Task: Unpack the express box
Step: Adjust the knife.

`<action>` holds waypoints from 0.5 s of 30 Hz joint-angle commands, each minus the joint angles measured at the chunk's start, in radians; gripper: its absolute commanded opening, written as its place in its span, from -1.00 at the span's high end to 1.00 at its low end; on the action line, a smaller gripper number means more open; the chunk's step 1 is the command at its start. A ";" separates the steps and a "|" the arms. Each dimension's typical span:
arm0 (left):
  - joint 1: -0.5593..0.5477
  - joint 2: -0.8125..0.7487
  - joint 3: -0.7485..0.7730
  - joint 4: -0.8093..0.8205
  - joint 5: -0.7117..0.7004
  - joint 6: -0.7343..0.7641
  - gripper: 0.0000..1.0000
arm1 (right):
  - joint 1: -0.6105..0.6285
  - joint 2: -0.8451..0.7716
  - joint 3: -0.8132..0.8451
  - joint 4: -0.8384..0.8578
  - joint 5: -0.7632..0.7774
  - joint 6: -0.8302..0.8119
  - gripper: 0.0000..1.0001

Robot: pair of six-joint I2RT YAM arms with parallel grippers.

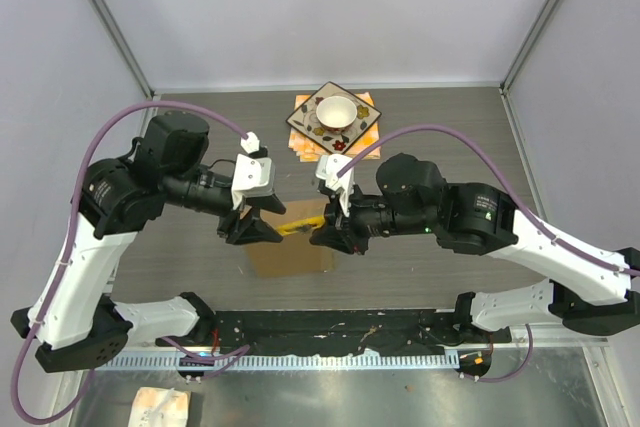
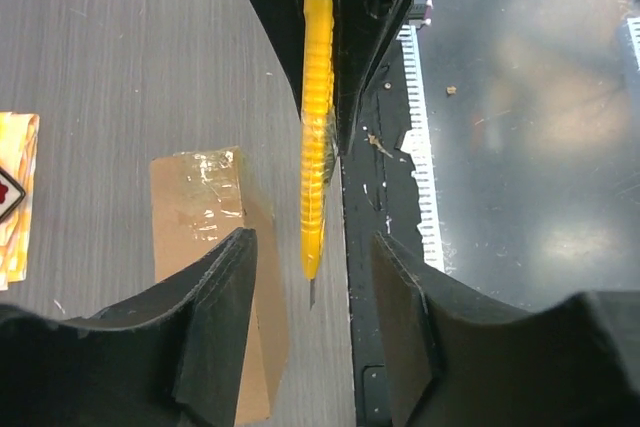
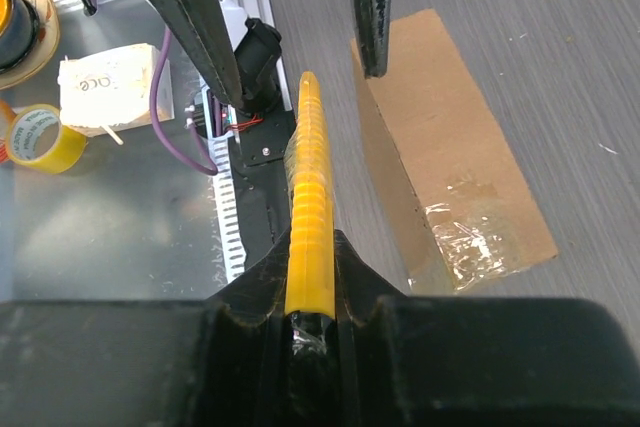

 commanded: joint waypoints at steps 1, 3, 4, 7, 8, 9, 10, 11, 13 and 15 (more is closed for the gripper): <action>0.000 0.003 0.000 -0.126 0.043 0.011 -0.01 | -0.004 -0.011 0.069 0.015 0.033 -0.034 0.99; 0.000 0.009 0.000 -0.126 0.042 0.011 0.11 | -0.004 0.003 0.084 0.017 0.035 -0.033 0.99; 0.000 0.011 0.000 -0.132 0.038 0.014 0.17 | -0.004 0.006 0.087 0.015 0.035 -0.033 0.99; 0.000 0.019 0.002 -0.134 0.034 0.019 0.27 | -0.004 0.011 0.095 0.021 0.029 -0.033 0.98; 0.000 0.017 0.000 -0.130 0.032 0.019 0.27 | -0.004 0.012 0.096 0.021 0.028 -0.034 0.99; 0.000 0.020 0.000 -0.130 0.035 0.016 0.31 | -0.004 0.015 0.096 0.024 0.025 -0.033 0.99; 0.000 0.019 -0.004 -0.132 0.038 0.016 0.36 | -0.004 0.017 0.096 0.024 0.025 -0.033 0.99; 0.000 0.020 -0.006 -0.132 0.038 0.019 0.44 | -0.004 0.017 0.096 0.026 0.024 -0.033 0.99; 0.000 0.020 -0.012 -0.129 0.040 0.019 0.77 | -0.004 0.015 0.093 0.029 0.024 -0.033 0.98; 0.000 0.017 -0.013 -0.132 0.043 0.020 1.00 | -0.004 0.012 0.087 0.050 0.030 -0.033 0.99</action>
